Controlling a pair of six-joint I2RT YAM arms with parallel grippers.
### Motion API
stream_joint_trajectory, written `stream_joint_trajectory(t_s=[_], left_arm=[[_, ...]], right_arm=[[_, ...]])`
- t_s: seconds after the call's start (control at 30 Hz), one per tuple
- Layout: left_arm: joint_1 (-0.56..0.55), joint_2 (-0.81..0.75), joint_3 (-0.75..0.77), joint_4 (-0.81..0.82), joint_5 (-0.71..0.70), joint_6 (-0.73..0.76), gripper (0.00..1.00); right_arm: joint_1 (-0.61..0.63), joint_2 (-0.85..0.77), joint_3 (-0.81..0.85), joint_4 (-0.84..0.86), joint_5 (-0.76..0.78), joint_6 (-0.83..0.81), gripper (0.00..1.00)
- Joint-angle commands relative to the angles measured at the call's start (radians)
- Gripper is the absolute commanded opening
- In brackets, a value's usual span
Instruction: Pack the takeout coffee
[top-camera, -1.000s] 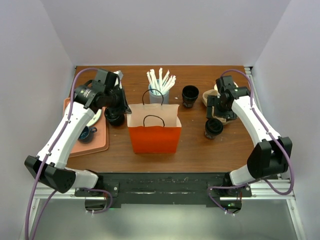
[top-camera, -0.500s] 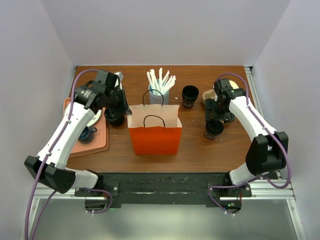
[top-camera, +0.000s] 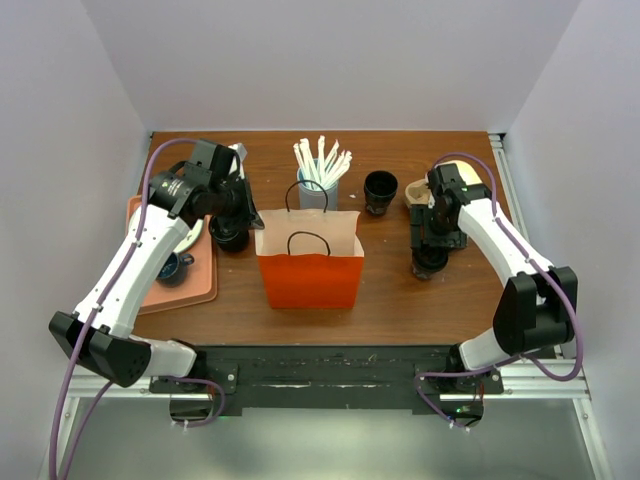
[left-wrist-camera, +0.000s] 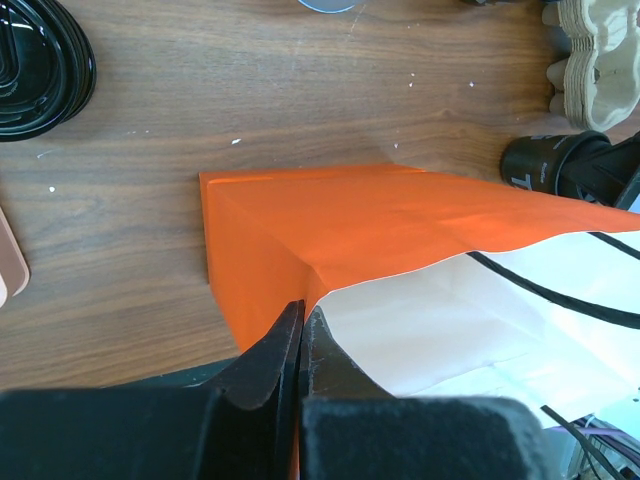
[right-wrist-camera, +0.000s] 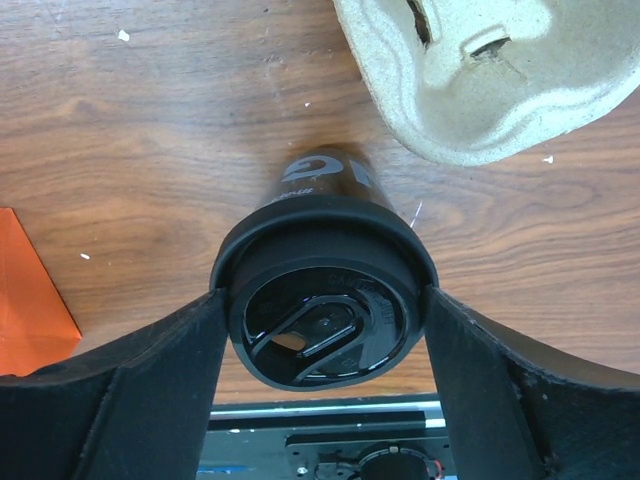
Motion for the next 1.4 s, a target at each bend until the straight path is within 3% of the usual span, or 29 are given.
stream_joint_trajectory(t_s=[0.0,0.2,0.4,0.6,0.7,0.9,1.03,1.17,1.37], left_arm=[[-0.005,-0.019,-0.003,0.028,0.03,-0.009,0.0],[-0.005,-0.022,-0.003,0.022,0.014,0.002,0.0],[-0.005,-0.022,0.002,0.023,-0.012,0.03,0.0],[-0.005,-0.036,-0.011,0.052,-0.023,0.039,0.0],[-0.006,-0.036,-0.026,0.074,0.01,0.037,0.0],[-0.005,-0.033,-0.001,0.074,0.014,0.031,0.0],[-0.005,-0.023,0.002,0.074,0.029,0.044,0.0],[-0.005,-0.039,-0.011,0.118,0.066,0.06,0.0],[-0.005,-0.065,-0.018,0.193,0.125,0.077,0.0]], right_arm=[[-0.002,-0.024,-0.018,0.015,0.016,-0.009,0.75],[0.0,-0.036,0.007,-0.006,0.036,-0.015,0.62],[0.0,-0.056,0.128,-0.101,0.01,-0.024,0.56],[0.078,-0.079,0.489,-0.196,-0.071,-0.003,0.52],[0.19,-0.05,0.698,-0.239,-0.088,-0.01,0.52],[0.302,-0.007,1.008,-0.255,-0.263,0.005,0.5],[0.389,-0.07,0.948,-0.125,-0.45,0.009,0.5],[0.501,-0.137,0.843,-0.019,-0.459,-0.012,0.5],[0.575,-0.147,0.812,-0.08,-0.437,-0.09,0.49]])
